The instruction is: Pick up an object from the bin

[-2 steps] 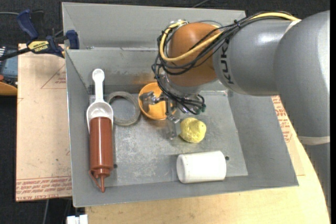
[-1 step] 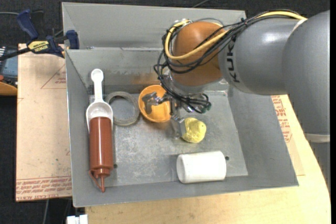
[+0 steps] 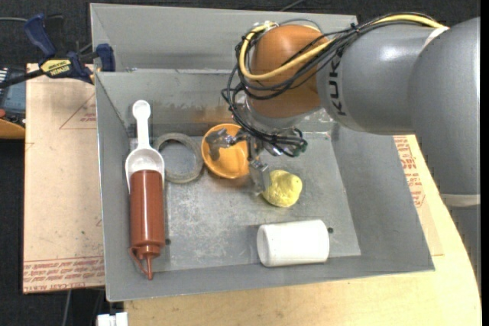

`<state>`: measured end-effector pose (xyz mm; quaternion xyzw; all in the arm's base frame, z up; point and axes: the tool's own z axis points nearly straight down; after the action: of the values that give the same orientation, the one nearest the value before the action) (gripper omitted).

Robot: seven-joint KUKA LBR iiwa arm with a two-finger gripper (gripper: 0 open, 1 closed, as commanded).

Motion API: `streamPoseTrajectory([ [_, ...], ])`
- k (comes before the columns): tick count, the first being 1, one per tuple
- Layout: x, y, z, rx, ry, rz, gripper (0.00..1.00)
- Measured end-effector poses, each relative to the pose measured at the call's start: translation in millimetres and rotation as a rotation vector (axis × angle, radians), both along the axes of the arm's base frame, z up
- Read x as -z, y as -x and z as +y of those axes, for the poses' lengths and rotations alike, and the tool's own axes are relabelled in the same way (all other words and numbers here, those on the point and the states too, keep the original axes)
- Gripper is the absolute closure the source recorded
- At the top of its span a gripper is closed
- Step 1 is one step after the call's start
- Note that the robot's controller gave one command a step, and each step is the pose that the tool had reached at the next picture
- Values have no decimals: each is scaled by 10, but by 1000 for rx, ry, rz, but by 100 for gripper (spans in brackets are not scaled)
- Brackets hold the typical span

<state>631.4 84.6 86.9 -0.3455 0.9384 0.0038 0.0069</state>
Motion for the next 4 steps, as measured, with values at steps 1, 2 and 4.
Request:
streamPoseTrajectory([
  [1, -84, 31, 12, 32, 0, -1, 0],
  [2, 102, -81, 80, -114, 0, -5, 0],
  [4, 154, -143, 111, -93, 0, -11, 0],
])
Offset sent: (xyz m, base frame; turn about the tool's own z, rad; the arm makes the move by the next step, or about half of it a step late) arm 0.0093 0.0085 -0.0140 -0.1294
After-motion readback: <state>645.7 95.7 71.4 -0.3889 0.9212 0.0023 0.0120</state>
